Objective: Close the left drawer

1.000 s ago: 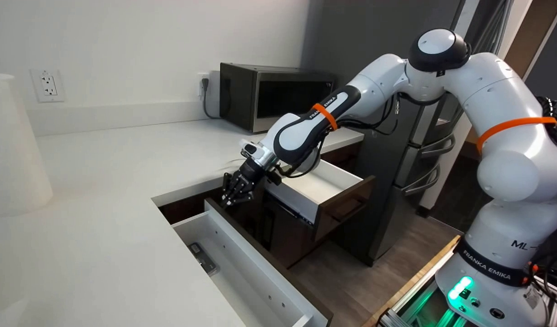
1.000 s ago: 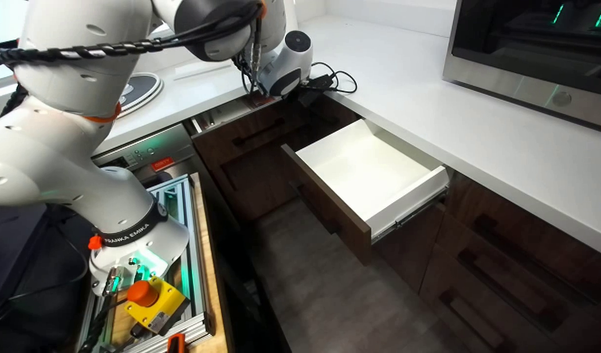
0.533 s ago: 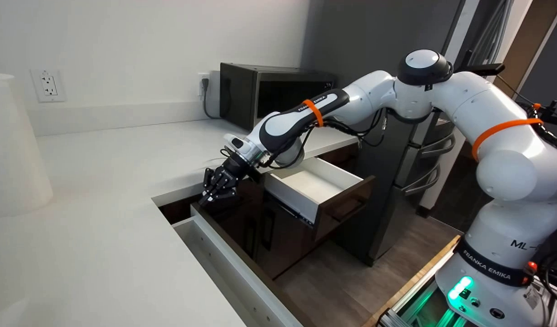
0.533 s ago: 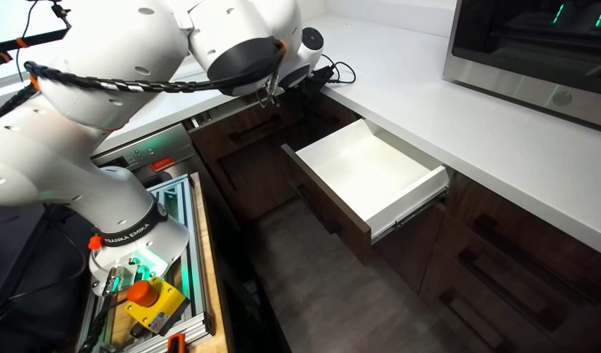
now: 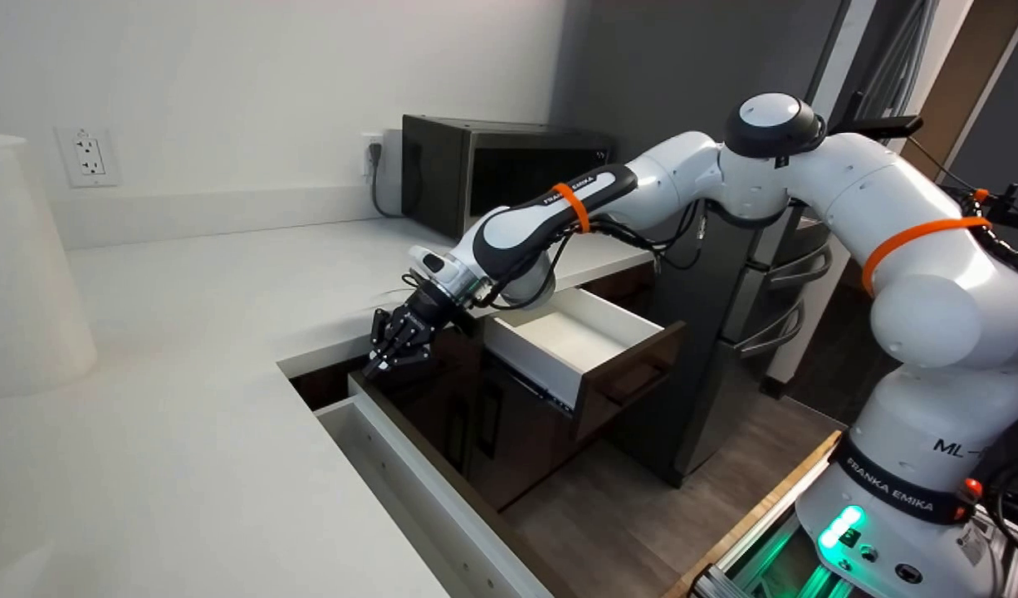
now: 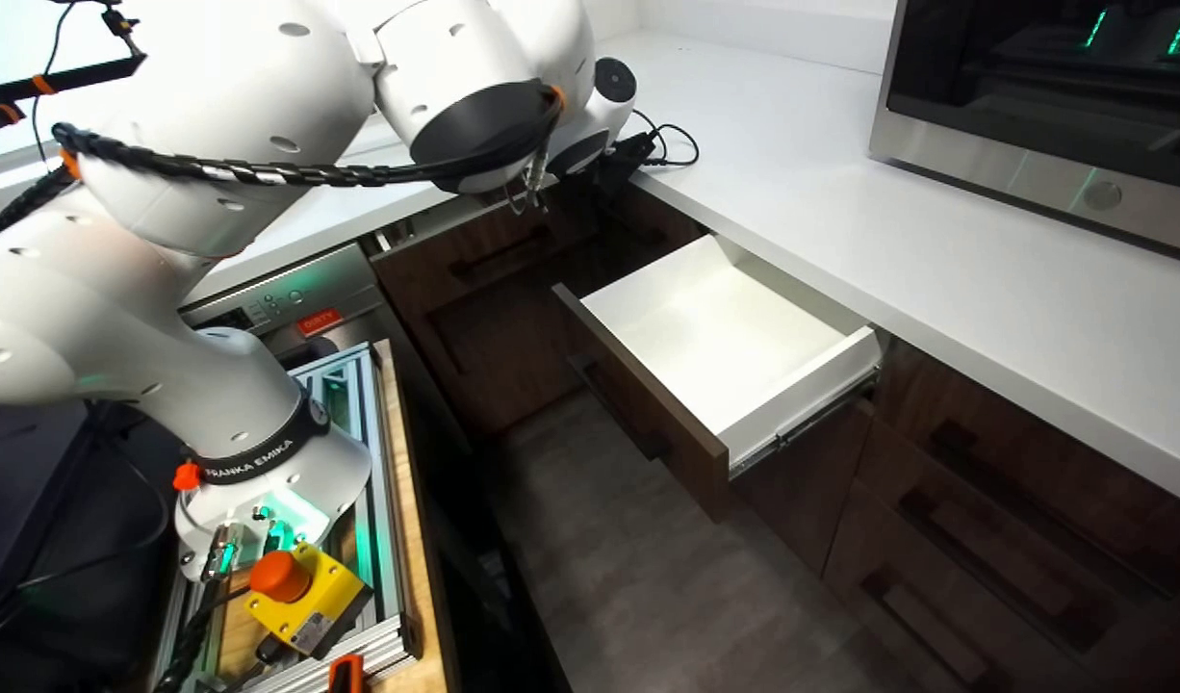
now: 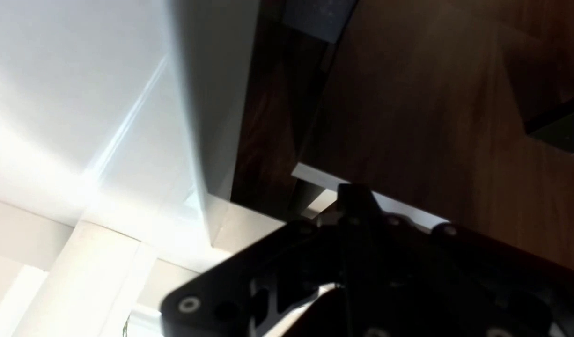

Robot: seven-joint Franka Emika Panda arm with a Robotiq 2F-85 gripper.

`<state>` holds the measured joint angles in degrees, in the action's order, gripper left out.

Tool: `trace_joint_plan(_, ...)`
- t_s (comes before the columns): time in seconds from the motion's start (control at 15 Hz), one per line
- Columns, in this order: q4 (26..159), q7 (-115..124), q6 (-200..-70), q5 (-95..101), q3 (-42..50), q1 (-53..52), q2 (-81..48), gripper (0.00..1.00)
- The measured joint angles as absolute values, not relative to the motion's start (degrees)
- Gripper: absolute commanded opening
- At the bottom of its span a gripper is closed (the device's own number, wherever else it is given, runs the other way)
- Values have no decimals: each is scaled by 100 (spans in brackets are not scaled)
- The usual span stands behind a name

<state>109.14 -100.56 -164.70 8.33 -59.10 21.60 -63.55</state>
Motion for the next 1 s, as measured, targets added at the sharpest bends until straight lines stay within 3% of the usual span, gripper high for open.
trace_joint_plan(1.0,12203,-8442,-15808,-133,-5935,2203,-5241,0)
